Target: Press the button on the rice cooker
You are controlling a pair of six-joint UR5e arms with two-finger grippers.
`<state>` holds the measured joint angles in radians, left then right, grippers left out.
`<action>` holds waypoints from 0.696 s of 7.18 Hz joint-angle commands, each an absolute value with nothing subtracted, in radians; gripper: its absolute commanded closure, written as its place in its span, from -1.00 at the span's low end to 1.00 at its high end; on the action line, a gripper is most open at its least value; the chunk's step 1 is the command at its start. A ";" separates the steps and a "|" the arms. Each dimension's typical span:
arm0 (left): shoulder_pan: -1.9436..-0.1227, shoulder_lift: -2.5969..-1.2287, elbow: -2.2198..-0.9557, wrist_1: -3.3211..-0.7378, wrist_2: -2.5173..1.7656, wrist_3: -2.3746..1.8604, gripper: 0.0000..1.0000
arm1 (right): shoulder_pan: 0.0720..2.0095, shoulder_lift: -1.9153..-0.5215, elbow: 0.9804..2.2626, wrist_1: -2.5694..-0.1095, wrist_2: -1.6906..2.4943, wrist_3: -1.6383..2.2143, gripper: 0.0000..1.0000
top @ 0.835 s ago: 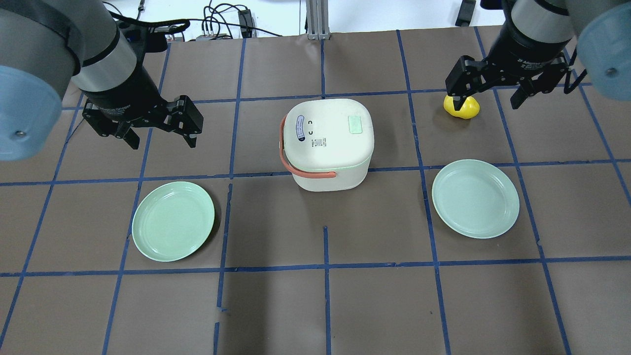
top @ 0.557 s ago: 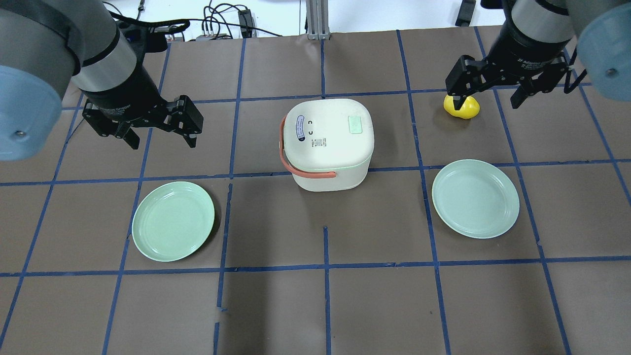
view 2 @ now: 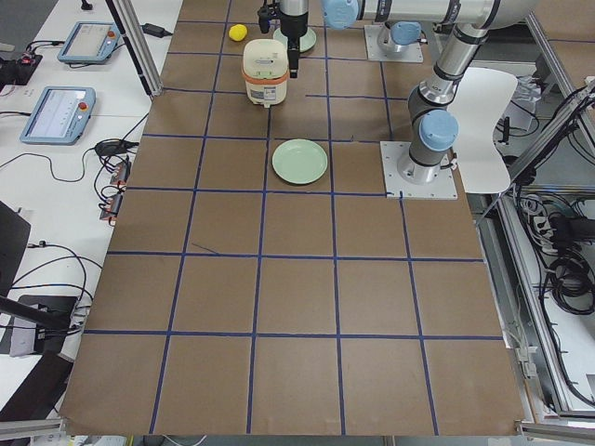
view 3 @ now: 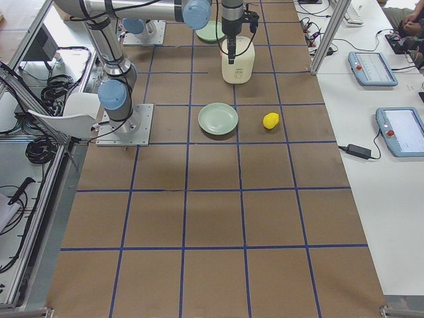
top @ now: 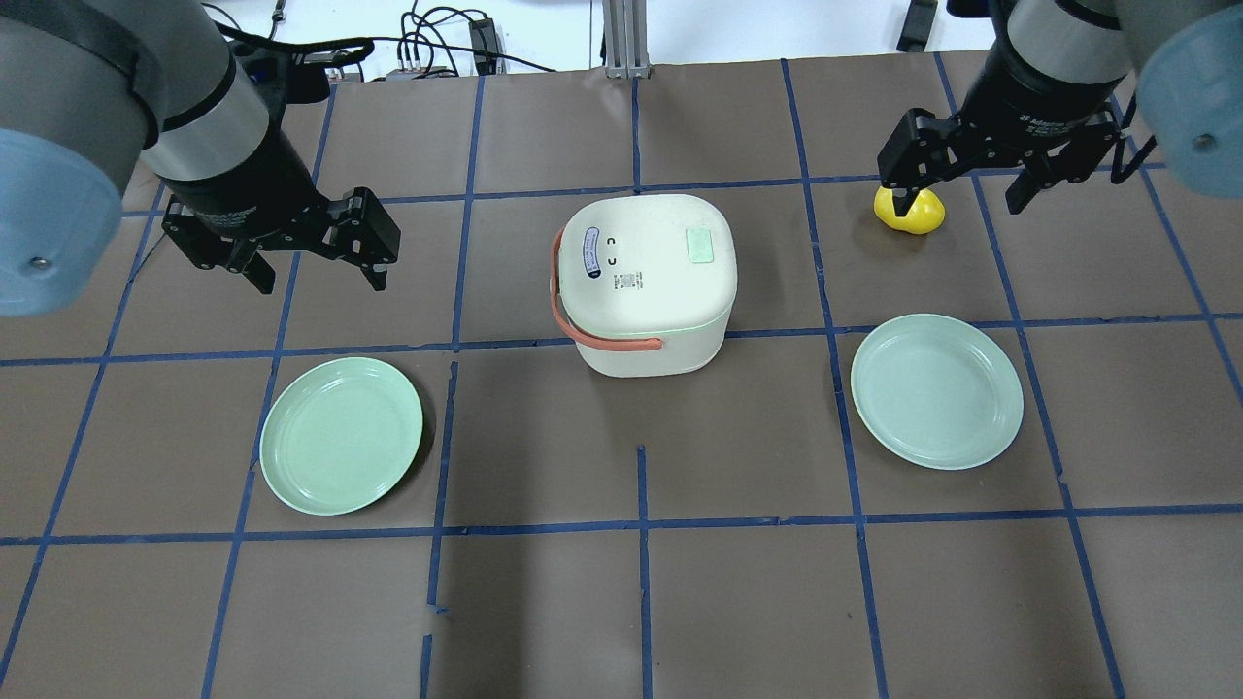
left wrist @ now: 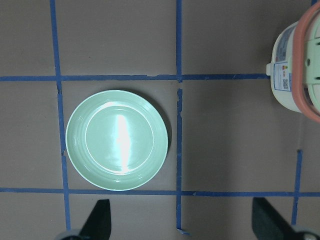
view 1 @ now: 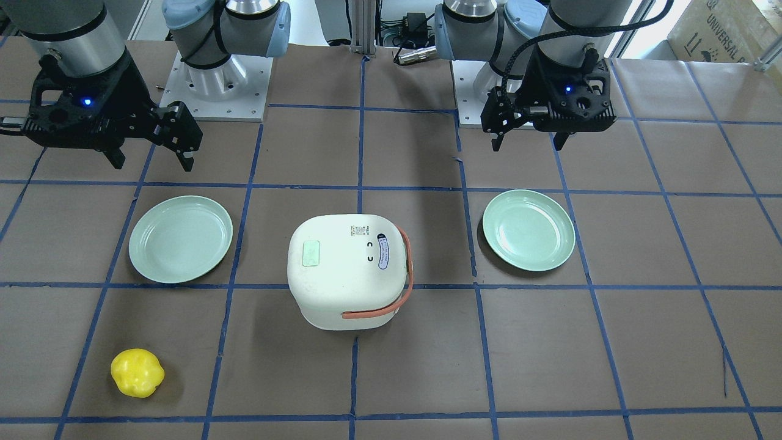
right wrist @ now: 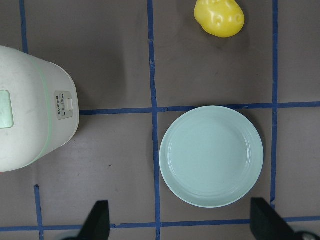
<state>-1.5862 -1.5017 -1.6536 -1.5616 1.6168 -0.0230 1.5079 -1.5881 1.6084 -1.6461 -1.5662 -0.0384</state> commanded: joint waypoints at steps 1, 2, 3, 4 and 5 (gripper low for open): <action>-1.586 -1.502 -1.654 -1.562 1.617 -0.023 -1.00 | 1.508 -1.588 1.614 -1.646 -1.560 -0.032 -0.99; -1.586 -1.502 -1.654 -1.562 1.617 -0.023 -1.00 | 1.508 -1.592 1.612 -1.647 -1.552 -0.025 -0.99; -1.586 -1.502 -1.654 -1.562 1.617 -0.023 -1.00 | 1.508 -1.591 1.596 -1.637 -1.551 -0.023 -0.99; -1.586 -1.502 -1.654 -1.562 1.617 -0.023 -1.00 | 1.508 -1.594 1.595 -1.628 -1.552 -0.025 -0.99; -1.586 -1.502 -1.654 -1.562 1.617 -0.023 -1.00 | 1.508 -1.597 1.594 -1.587 -1.565 -0.031 -0.99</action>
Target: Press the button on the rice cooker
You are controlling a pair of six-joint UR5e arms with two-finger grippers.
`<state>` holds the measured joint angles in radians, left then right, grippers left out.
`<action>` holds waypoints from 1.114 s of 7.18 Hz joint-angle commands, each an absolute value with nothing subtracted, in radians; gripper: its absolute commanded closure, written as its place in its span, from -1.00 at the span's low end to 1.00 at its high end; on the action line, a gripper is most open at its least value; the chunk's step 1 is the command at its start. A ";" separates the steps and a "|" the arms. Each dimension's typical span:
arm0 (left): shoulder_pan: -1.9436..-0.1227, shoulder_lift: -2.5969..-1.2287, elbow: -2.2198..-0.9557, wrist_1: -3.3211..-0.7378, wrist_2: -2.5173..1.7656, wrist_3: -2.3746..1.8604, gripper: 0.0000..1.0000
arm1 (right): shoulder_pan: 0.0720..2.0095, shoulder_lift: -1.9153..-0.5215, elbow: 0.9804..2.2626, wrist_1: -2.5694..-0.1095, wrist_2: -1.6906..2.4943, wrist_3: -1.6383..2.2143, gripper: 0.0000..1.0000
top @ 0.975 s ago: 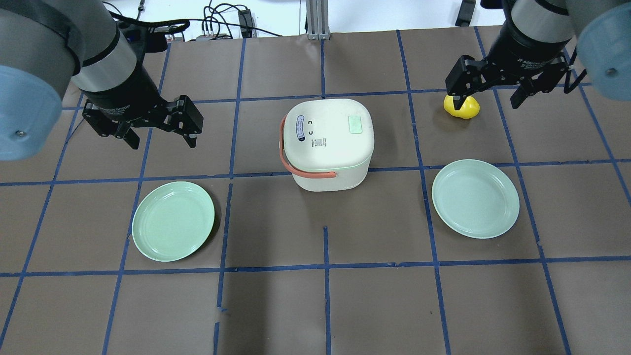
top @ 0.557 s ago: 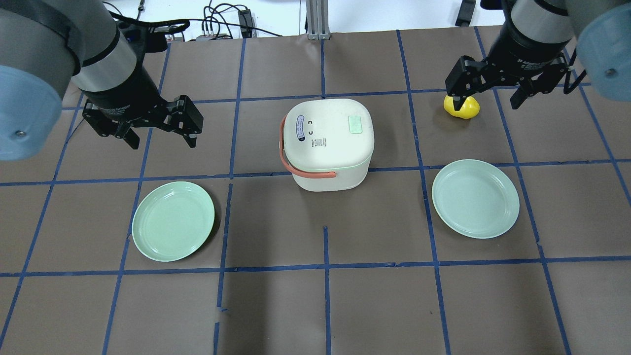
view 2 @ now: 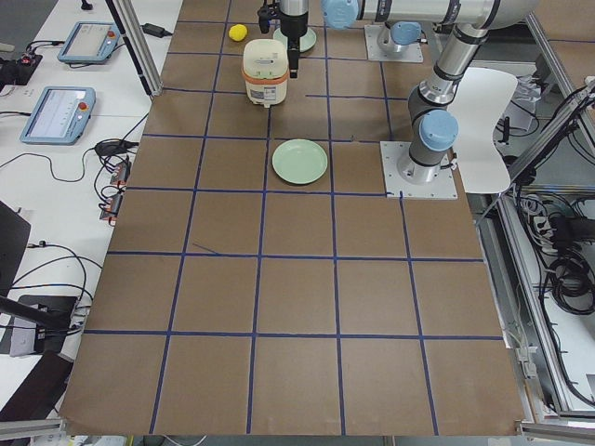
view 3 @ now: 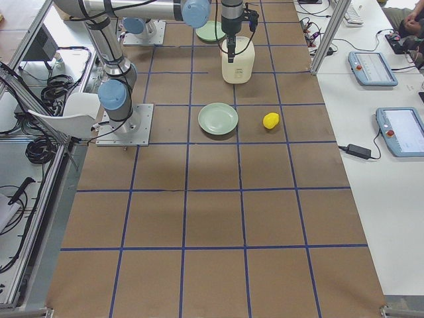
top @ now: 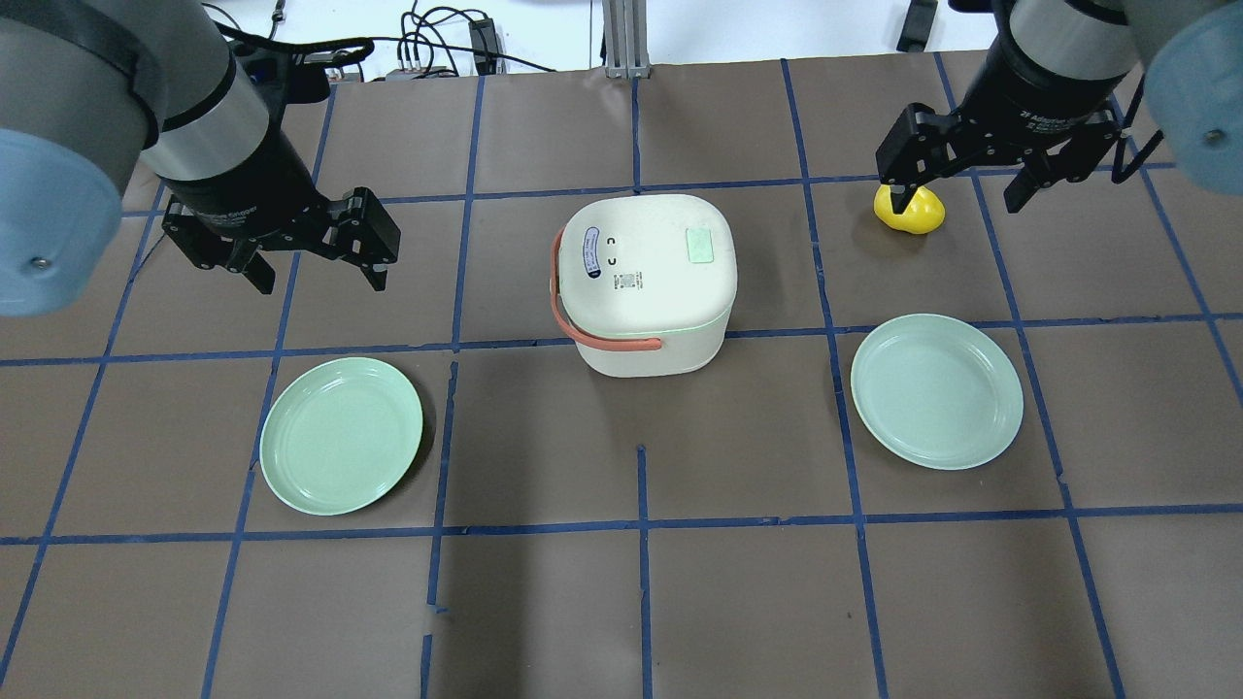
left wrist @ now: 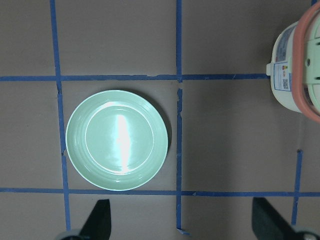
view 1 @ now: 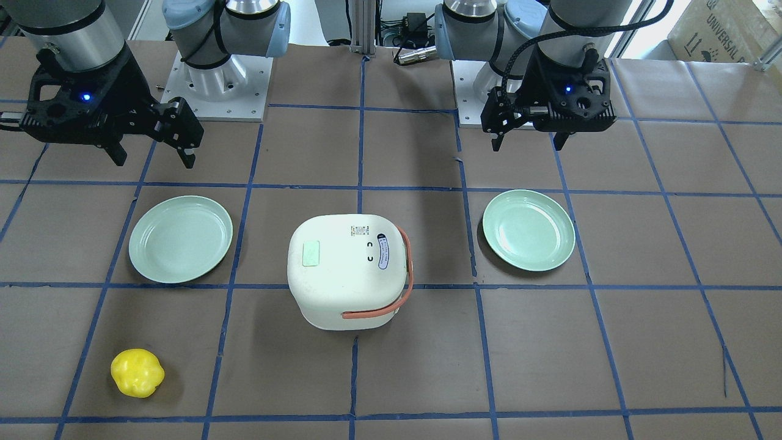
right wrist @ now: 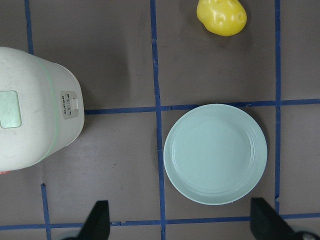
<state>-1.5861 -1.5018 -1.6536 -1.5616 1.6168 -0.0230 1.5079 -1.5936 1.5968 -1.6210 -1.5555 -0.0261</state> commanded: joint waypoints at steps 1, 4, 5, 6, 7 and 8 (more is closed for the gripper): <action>-1.586 -1.502 -1.654 -1.562 1.617 -0.023 -1.00 | 1.508 -1.597 1.594 -1.554 -1.554 -0.026 -0.99; -1.586 -1.502 -1.654 -1.562 1.617 -0.023 -1.00 | 1.508 -1.595 1.597 -1.615 -1.548 -0.026 -0.99; -1.586 -1.502 -1.654 -1.562 1.618 -0.023 -1.00 | 1.508 -1.594 1.594 -1.615 -1.548 -0.025 -0.99; -1.586 -1.502 -1.654 -1.562 1.617 -0.023 -1.00 | 1.508 -1.594 1.595 -1.623 -1.542 -0.025 -0.97; -1.586 -1.502 -1.654 -1.562 1.617 -0.023 -1.00 | 1.508 -1.594 1.597 -1.629 -1.520 -0.028 -0.95; -1.586 -1.502 -1.654 -1.562 1.617 -0.023 -1.00 | 1.508 -1.595 1.598 -1.629 -1.520 -0.028 -0.97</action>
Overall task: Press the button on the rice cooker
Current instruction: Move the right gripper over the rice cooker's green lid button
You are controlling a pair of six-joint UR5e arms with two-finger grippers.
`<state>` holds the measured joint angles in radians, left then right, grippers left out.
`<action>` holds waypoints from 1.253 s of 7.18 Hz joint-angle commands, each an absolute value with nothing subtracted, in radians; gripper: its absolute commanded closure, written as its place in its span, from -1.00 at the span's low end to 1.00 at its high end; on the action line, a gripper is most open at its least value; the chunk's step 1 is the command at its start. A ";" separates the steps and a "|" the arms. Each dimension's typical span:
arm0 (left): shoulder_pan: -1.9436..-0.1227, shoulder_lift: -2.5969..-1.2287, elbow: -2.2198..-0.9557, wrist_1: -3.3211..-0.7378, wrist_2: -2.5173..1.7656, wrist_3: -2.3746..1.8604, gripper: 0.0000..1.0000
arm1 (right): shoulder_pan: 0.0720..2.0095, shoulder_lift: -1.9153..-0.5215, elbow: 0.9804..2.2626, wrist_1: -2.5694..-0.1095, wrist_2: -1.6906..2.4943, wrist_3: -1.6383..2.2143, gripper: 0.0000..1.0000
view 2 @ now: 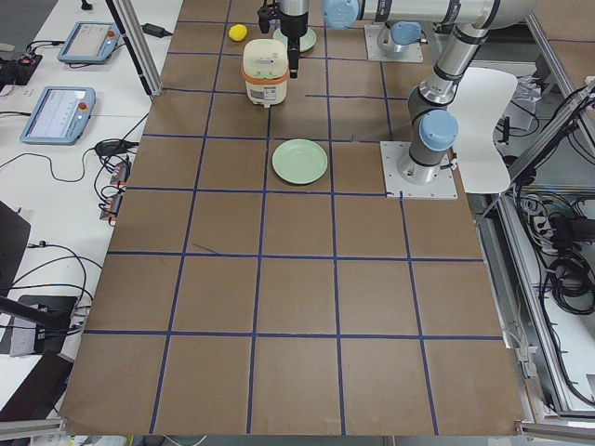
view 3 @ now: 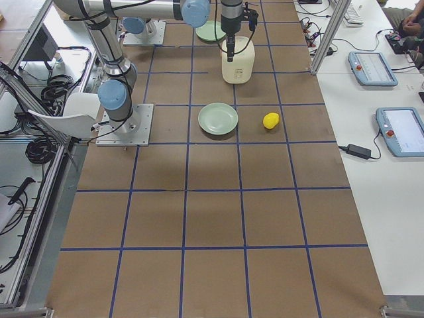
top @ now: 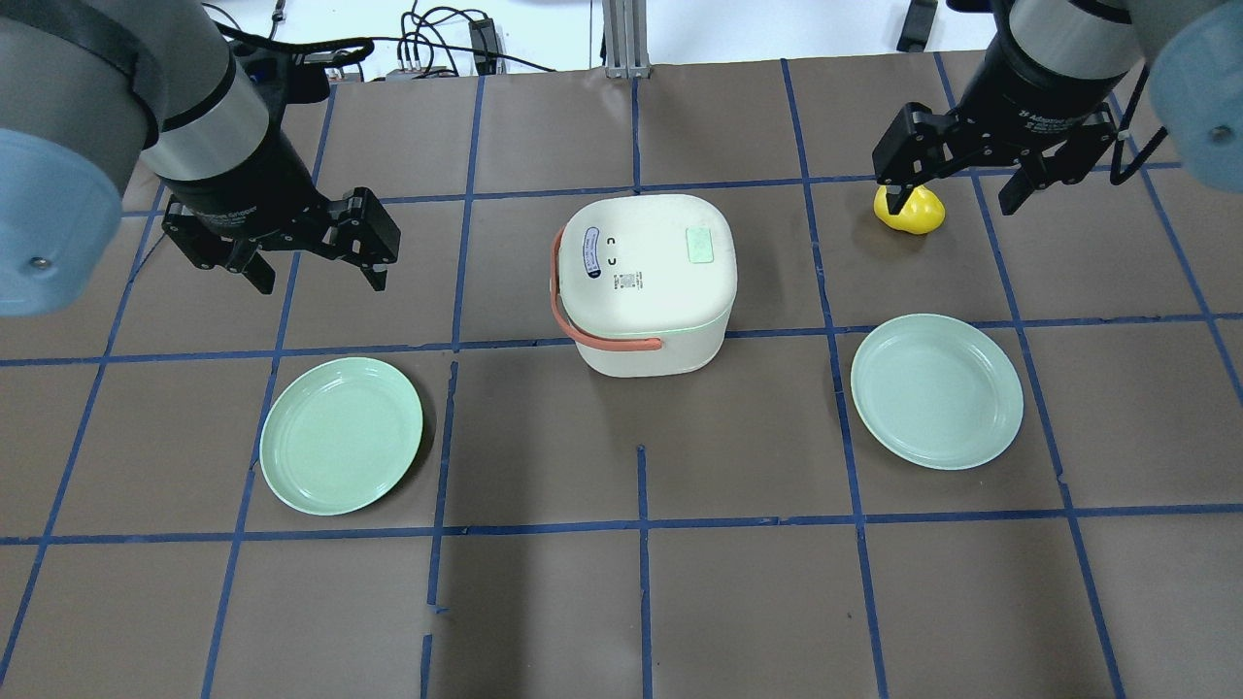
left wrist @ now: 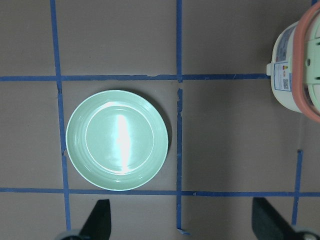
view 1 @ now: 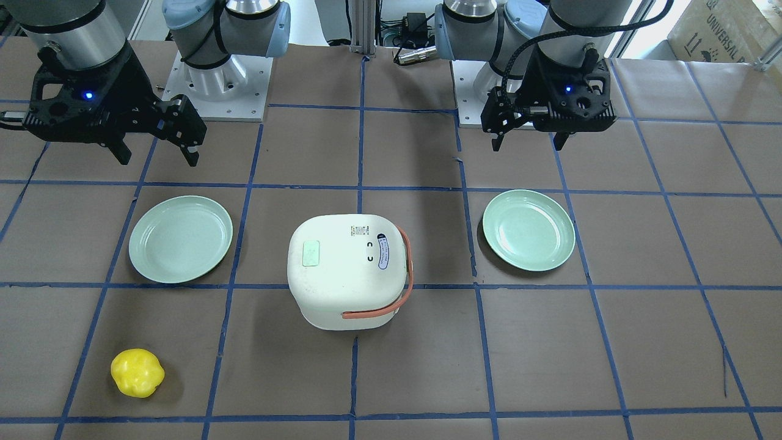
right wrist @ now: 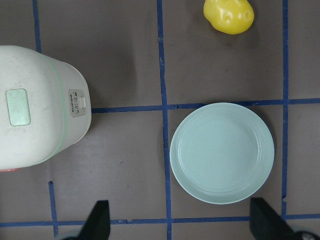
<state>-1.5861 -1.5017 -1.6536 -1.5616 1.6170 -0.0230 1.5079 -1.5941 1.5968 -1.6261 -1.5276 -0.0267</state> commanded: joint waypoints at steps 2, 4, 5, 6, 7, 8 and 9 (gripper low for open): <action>-1.586 -1.502 -1.654 -1.562 1.617 -0.023 -1.00 | 1.509 -1.591 1.597 -1.631 -1.519 -0.023 -0.18; -1.586 -1.502 -1.654 -1.562 1.617 -0.023 -1.00 | 1.516 -1.569 1.604 -1.713 -1.445 -0.025 0.94; -1.586 -1.500 -1.654 -1.562 1.617 -0.023 -1.00 | 1.544 -1.545 1.605 -1.724 -1.437 -0.025 0.93; -1.586 -1.502 -1.654 -1.562 1.617 -0.023 -1.00 | 1.598 -1.510 1.597 -1.759 -1.440 -0.014 0.91; -1.586 -1.500 -1.654 -1.562 1.617 -0.023 -1.00 | 1.642 -1.467 1.597 -1.846 -1.457 0.038 0.90; -1.586 -1.502 -1.654 -1.562 1.617 -0.023 -1.00 | 1.679 -1.432 1.597 -1.886 -1.460 0.067 0.90; -1.586 -1.502 -1.654 -1.562 1.617 -0.023 -1.00 | 1.701 -1.413 1.598 -1.905 -1.480 0.078 0.89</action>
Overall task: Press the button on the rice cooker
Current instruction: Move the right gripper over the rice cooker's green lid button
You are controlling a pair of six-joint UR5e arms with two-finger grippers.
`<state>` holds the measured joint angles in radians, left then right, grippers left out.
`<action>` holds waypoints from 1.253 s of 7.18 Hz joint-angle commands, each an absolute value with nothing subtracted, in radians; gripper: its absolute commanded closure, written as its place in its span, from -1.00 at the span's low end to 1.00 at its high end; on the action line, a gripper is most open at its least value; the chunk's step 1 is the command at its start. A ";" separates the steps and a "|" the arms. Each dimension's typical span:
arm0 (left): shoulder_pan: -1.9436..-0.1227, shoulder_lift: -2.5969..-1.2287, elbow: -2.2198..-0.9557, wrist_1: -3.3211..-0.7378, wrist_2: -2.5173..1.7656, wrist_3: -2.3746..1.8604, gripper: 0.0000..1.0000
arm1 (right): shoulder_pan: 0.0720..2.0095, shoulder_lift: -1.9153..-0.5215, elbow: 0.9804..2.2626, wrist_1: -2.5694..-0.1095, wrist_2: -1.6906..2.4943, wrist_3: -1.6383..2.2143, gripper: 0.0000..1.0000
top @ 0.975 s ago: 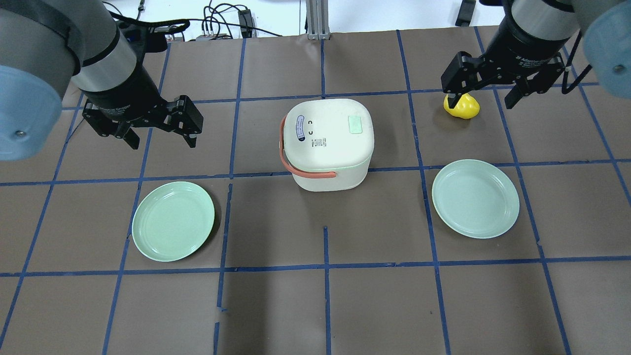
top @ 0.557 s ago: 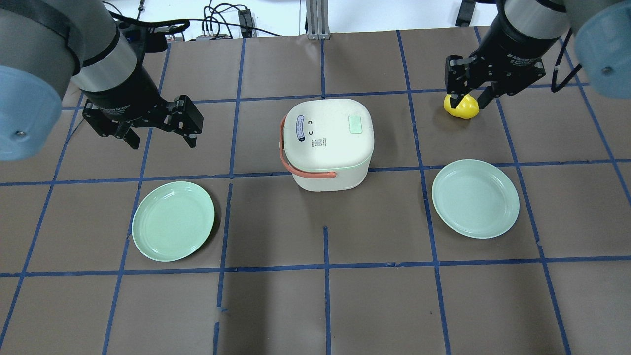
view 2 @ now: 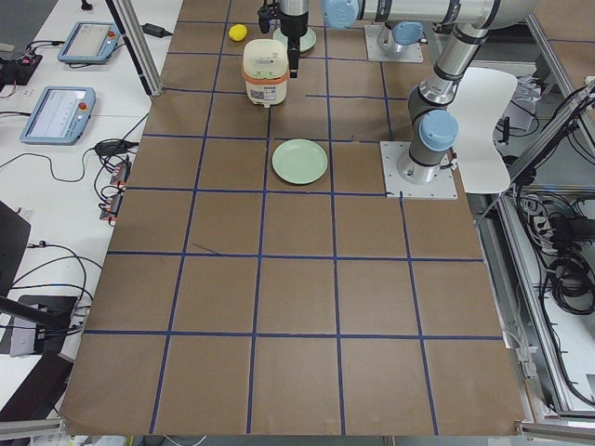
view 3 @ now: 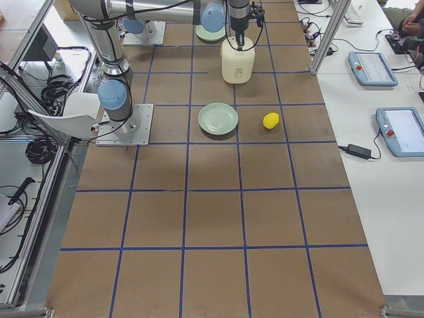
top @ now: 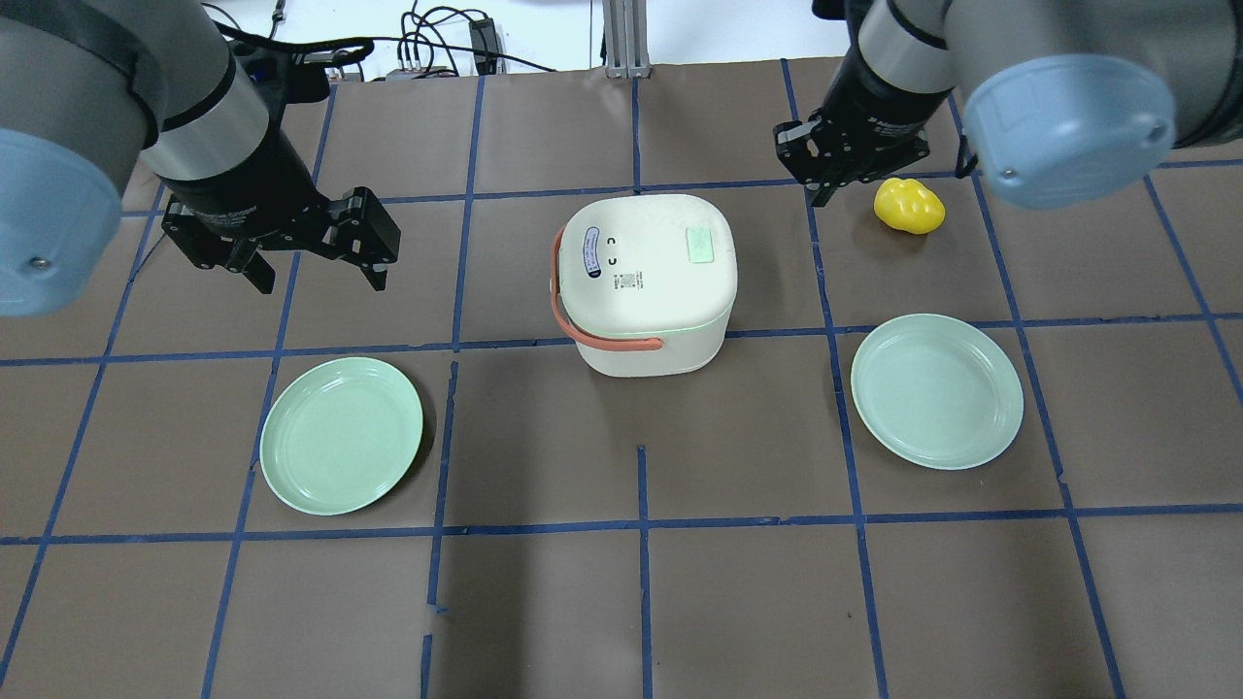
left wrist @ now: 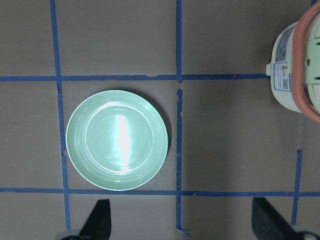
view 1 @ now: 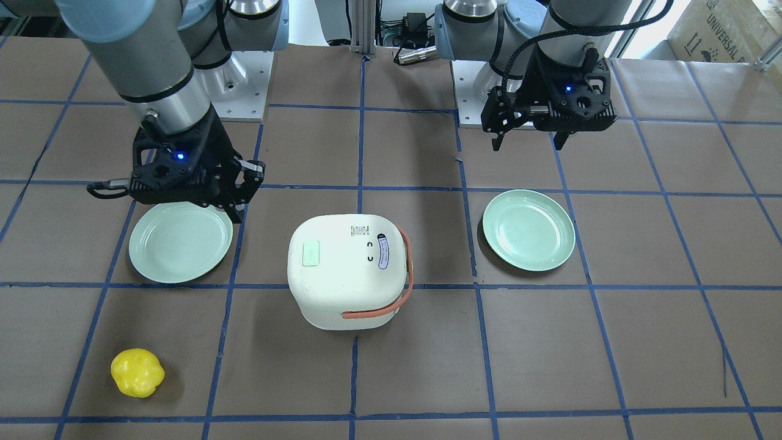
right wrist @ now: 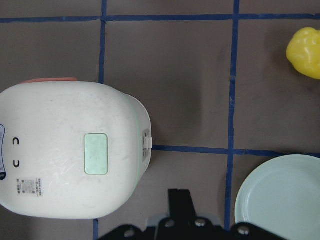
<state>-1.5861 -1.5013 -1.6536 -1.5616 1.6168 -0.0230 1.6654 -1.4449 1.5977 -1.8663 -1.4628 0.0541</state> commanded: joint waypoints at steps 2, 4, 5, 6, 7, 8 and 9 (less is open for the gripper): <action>-1.586 -1.502 -1.654 -1.562 1.617 -0.023 -1.00 | 1.738 -1.370 1.598 -1.936 -1.483 0.081 0.89; -1.586 -1.502 -1.654 -1.562 1.617 -0.023 -1.00 | 1.767 -1.353 1.601 -1.962 -1.485 0.101 0.89; -1.586 -1.502 -1.654 -1.562 1.617 -0.023 -1.00 | 1.769 -1.348 1.606 -1.974 -1.485 0.101 0.89; -1.586 -1.502 -1.654 -1.562 1.617 -0.023 -1.00 | 1.773 -1.342 1.606 -1.976 -1.485 0.101 0.89; -1.586 -1.502 -1.654 -1.562 1.617 -0.023 -1.00 | 1.779 -1.338 1.606 -1.980 -1.483 0.101 0.89; -1.586 -1.502 -1.654 -1.562 1.617 -0.023 -1.00 | 1.789 -1.325 1.606 -1.993 -1.485 0.101 0.89; -1.586 -1.502 -1.654 -1.562 1.617 -0.023 -1.00 | 1.801 -1.321 1.606 -2.000 -1.486 0.103 0.89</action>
